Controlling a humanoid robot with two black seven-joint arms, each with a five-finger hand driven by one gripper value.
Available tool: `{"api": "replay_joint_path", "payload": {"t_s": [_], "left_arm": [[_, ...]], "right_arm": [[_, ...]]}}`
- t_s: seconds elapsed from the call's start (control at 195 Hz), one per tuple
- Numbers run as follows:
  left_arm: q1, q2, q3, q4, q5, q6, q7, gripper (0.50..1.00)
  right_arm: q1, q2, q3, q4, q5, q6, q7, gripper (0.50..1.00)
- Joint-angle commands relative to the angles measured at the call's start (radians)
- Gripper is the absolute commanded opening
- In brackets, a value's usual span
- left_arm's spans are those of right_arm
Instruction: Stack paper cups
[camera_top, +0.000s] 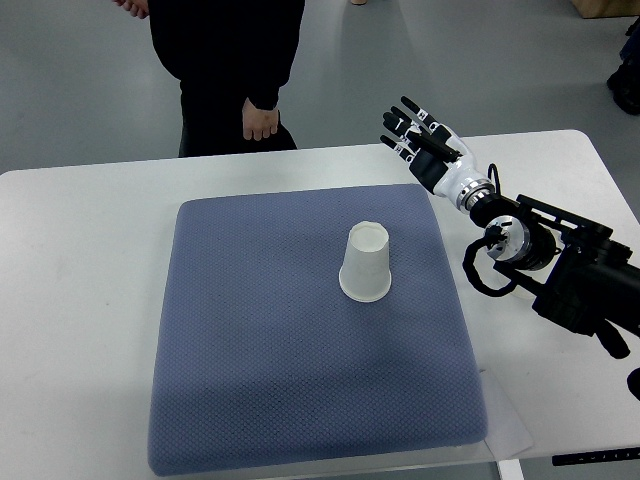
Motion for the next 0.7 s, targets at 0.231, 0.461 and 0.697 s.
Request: {"api": "replay_joint_path", "payload": {"t_s": [0.231, 0.461, 0.697], "left_arm": [[-0.001, 0.0, 0.003, 0.0, 0.003, -0.002, 0.0, 1.0], [0.004, 0.0, 0.006, 0.0, 0.003, -0.012, 0.001, 1.0], [0.004, 0.0, 0.006, 0.001, 0.003, -0.012, 0.001, 1.0]], "right_arm": [[-0.001, 0.0, 0.0, 0.0, 0.0, 0.002, 0.0, 0.913], [0.002, -0.003, 0.0, 0.003, 0.0, 0.003, 0.0, 0.913], [0.012, -0.015, 0.0, 0.009, -0.021, 0.026, -0.002, 0.913]]}}
